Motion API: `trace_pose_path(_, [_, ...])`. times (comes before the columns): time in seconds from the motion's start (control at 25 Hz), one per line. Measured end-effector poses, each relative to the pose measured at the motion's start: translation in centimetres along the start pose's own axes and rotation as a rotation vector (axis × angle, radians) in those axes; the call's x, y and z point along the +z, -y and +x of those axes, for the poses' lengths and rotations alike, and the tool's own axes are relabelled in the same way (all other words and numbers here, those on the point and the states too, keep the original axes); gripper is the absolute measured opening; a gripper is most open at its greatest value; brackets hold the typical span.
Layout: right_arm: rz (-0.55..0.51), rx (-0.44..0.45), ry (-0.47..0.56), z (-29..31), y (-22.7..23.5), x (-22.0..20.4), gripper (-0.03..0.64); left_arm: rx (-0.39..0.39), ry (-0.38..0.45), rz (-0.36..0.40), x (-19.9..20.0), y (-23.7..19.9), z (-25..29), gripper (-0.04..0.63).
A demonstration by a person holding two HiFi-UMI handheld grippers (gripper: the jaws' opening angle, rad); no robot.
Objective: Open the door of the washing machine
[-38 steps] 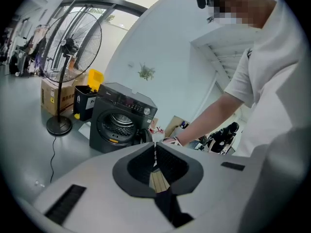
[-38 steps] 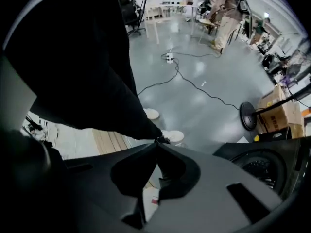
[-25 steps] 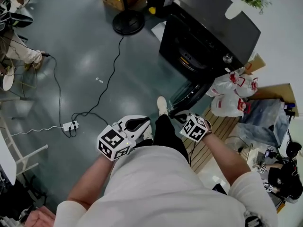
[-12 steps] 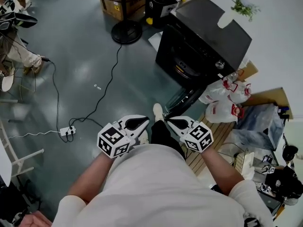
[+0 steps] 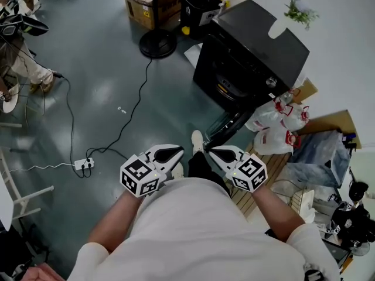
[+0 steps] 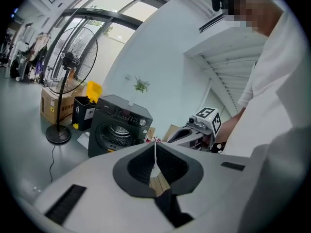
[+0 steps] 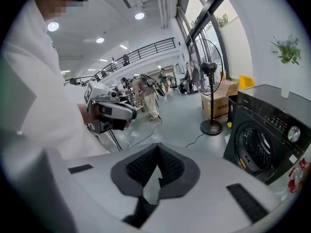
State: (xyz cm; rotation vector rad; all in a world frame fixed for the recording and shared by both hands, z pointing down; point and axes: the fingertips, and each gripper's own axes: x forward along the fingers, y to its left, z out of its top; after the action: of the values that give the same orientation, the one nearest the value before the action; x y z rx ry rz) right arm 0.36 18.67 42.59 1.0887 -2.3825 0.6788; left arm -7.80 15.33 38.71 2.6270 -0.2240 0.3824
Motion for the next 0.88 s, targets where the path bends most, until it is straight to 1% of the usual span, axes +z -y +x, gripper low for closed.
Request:
trace_pose_path(0.6, [-0.077, 0.025, -0.04, 0.0, -2.1, 0.7, 0.008, 0.009, 0.022, -0.011, -0.4, 0.2, -1.7, 0.02])
trace_pose_path(0.88, [-0.094, 0.043, -0.046, -0.1, -2.4, 1.0, 0.008, 0.021, 0.008, -0.013, -0.6, 0.3, -1.7, 0.02])
